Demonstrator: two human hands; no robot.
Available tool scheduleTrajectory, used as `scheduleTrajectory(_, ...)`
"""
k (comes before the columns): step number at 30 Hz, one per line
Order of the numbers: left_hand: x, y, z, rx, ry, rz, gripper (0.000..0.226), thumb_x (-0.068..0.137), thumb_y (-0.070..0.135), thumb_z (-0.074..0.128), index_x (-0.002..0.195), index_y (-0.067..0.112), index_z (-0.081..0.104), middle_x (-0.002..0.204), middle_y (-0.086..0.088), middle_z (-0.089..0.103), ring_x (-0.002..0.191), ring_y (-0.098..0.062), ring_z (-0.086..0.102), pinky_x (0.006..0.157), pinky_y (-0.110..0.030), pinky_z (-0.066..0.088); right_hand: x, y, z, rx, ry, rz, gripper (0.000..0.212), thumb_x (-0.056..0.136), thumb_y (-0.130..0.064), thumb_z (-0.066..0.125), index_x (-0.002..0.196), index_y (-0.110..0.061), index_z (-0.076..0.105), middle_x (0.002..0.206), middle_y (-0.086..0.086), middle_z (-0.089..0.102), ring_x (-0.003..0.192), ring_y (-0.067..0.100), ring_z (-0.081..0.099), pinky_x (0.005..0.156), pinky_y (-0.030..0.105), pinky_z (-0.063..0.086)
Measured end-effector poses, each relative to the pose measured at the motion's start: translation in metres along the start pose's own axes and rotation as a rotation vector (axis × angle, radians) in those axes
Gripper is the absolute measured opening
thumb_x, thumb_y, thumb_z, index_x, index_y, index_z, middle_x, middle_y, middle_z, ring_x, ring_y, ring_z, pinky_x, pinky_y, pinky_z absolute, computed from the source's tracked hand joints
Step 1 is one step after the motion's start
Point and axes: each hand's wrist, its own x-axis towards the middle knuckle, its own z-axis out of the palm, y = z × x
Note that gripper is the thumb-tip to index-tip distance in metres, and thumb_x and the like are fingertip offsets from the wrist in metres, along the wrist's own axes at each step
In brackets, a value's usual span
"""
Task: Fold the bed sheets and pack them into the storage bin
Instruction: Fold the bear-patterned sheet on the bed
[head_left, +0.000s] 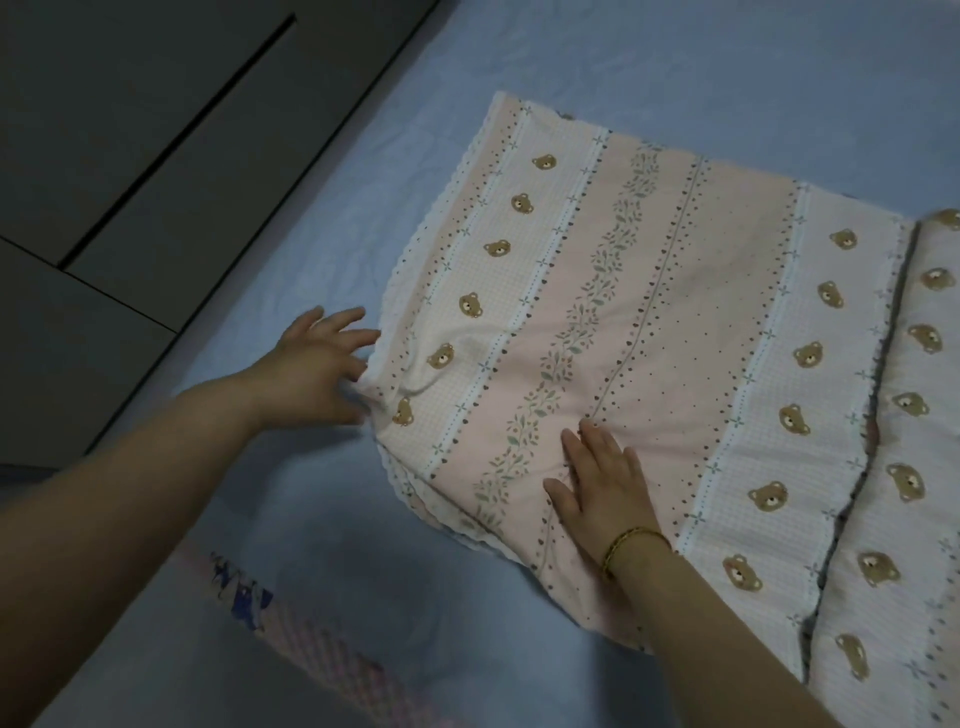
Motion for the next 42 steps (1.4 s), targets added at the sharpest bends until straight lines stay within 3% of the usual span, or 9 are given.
scheduleTrajectory(7, 0.014, 0.022, -0.036, -0.751, 0.392, -0.239, 0.032, 0.091, 0.028, 0.055, 0.094, -0.003, 0.062, 0.095, -0.010, 0.057, 0.078, -0.013, 0.051, 0.088, -0.026, 0.036, -0.001, 0.001, -0.011, 0.223, -0.006, -0.017, 0.058, 0.096, -0.048, 0.031, 0.146, -0.023, 0.017, 0.156, -0.005, 0.002, 0.144, 0.010, -0.001, 0.116, 0.029, -0.006)
scheduleTrajectory(16, -0.004, -0.020, -0.024, -1.163, -0.193, -0.436, 0.082, 0.026, 0.046, 0.091, 0.091, 0.005, 0.064, 0.088, -0.005, 0.073, 0.069, -0.008, 0.069, 0.058, -0.013, 0.052, -0.005, -0.002, -0.016, 0.248, -0.030, -0.025, 0.058, 0.095, -0.048, 0.034, 0.146, -0.023, 0.020, 0.156, -0.005, 0.001, 0.144, 0.010, -0.003, 0.115, 0.030, -0.007)
scheduleTrajectory(18, -0.010, -0.016, -0.002, -1.252, -0.063, -0.483, 0.044, 0.063, 0.026, 0.083, 0.093, 0.001, 0.063, 0.089, -0.007, 0.068, 0.065, -0.014, 0.067, 0.053, -0.017, 0.054, -0.007, -0.005, -0.014, 0.175, -0.006, -0.020, 0.067, 0.091, -0.061, 0.023, 0.147, -0.026, 0.013, 0.156, -0.005, -0.004, 0.144, 0.011, -0.005, 0.115, 0.032, -0.008)
scheduleTrajectory(22, -0.021, -0.015, 0.036, -0.803, 0.201, -0.715, 0.028, 0.083, 0.026, 0.067, 0.070, 0.006, 0.052, 0.075, -0.006, 0.053, 0.065, -0.016, 0.048, 0.053, -0.025, 0.035, -0.018, -0.008, 0.006, -0.138, 0.127, -0.025, 0.088, 0.076, -0.065, -0.007, 0.145, -0.021, 0.026, 0.149, -0.001, 0.002, 0.143, 0.018, 0.010, 0.111, 0.029, -0.016)
scheduleTrajectory(26, -0.018, -0.011, 0.051, -0.414, 0.114, -0.776, 0.049, 0.083, 0.042, 0.063, 0.117, 0.009, 0.050, 0.118, -0.010, 0.054, 0.104, -0.027, 0.052, 0.078, -0.030, 0.038, -0.016, -0.008, 0.024, -0.235, 0.042, -0.038, 0.073, 0.095, -0.052, 0.002, 0.120, -0.017, 0.061, 0.131, 0.008, 0.050, 0.119, 0.030, 0.051, 0.110, 0.035, 0.004)
scheduleTrajectory(31, 0.013, 0.030, 0.036, -0.377, 0.577, -0.536, 0.050, 0.095, 0.028, 0.046, 0.142, 0.014, 0.035, 0.151, -0.011, 0.026, 0.138, -0.025, 0.025, 0.114, -0.035, 0.005, 0.004, 0.005, -0.016, -0.180, 0.315, 0.126, 0.079, 0.088, -0.057, -0.006, 0.144, -0.009, 0.022, 0.151, 0.019, 0.018, 0.140, 0.027, 0.007, 0.110, 0.036, -0.016)
scheduleTrajectory(34, 0.047, 0.079, 0.046, -0.327, 0.421, -0.195, 0.071, 0.088, 0.061, 0.019, 0.148, 0.024, 0.011, 0.157, -0.005, 0.002, 0.144, -0.020, 0.003, 0.115, -0.037, -0.006, 0.020, 0.020, -0.012, -0.158, 0.157, 0.232, 0.089, 0.066, -0.062, -0.018, 0.145, -0.021, -0.018, 0.138, 0.002, -0.038, 0.139, 0.023, -0.028, 0.096, 0.040, -0.036)
scheduleTrajectory(38, 0.087, 0.103, 0.076, -0.114, 0.236, -0.123, 0.121, 0.039, 0.081, -0.038, 0.146, 0.033, -0.010, 0.156, -0.001, -0.015, 0.143, -0.017, -0.014, 0.106, -0.037, -0.024, 0.030, 0.028, -0.004, -0.127, 0.102, 0.178, 0.090, 0.049, -0.061, -0.026, 0.130, -0.024, -0.034, 0.129, -0.001, -0.044, 0.134, 0.020, -0.035, 0.082, 0.036, -0.041)
scheduleTrajectory(42, 0.102, 0.100, 0.068, -0.005, 0.212, -0.184, 0.097, 0.062, 0.078, -0.024, 0.145, 0.029, -0.016, 0.155, -0.003, -0.017, 0.143, -0.018, -0.016, 0.102, -0.035, -0.028, 0.017, 0.044, -0.026, -0.144, -0.005, 0.080, 0.077, 0.081, -0.064, 0.002, 0.143, -0.025, -0.021, 0.147, -0.004, -0.033, 0.139, 0.016, -0.026, 0.108, 0.038, -0.026)
